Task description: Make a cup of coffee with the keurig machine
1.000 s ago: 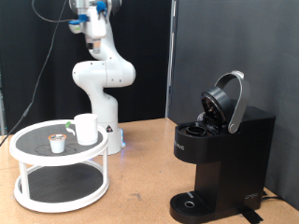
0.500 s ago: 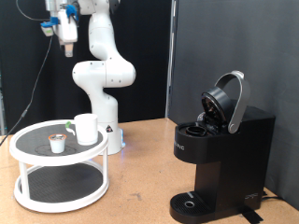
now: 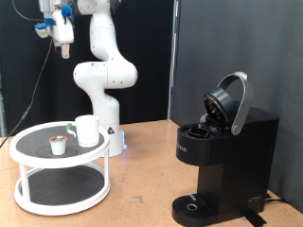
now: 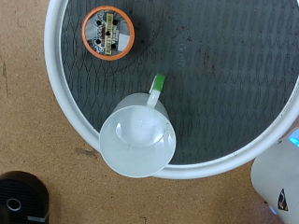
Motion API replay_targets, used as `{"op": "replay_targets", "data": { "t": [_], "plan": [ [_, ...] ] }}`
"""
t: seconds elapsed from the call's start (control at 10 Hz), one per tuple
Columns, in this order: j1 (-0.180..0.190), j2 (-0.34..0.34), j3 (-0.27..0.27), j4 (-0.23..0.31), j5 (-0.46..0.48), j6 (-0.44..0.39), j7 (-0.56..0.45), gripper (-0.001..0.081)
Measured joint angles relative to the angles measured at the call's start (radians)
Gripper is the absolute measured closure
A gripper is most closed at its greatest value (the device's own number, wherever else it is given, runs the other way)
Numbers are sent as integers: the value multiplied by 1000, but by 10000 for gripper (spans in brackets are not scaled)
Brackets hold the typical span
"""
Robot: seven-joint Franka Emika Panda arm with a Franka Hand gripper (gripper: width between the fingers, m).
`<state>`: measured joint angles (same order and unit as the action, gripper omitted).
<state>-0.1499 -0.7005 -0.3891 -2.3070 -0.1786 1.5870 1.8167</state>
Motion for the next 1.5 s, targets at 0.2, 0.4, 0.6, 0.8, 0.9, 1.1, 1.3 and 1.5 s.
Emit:
{"op": "replay_targets", "data": {
  "t": [0.2,0.4,0.6,0.8,0.9,1.1,1.3,1.5],
  "plan": [
    [2,29,-7,-47,-7,120,0,72],
    [-1,57,-7,-131,-30,322,31,72],
    [-12,91,-4,-183,-62,447,67,72],
    [-10,92,-6,-185,-55,440,40,72],
    [-10,97,-9,-192,-55,441,17,72],
    [-13,128,-10,-214,-78,467,13,72],
    [-17,173,-22,-233,-89,532,13,72],
    [-22,213,-40,-258,-104,614,7,72]
  ]
}}
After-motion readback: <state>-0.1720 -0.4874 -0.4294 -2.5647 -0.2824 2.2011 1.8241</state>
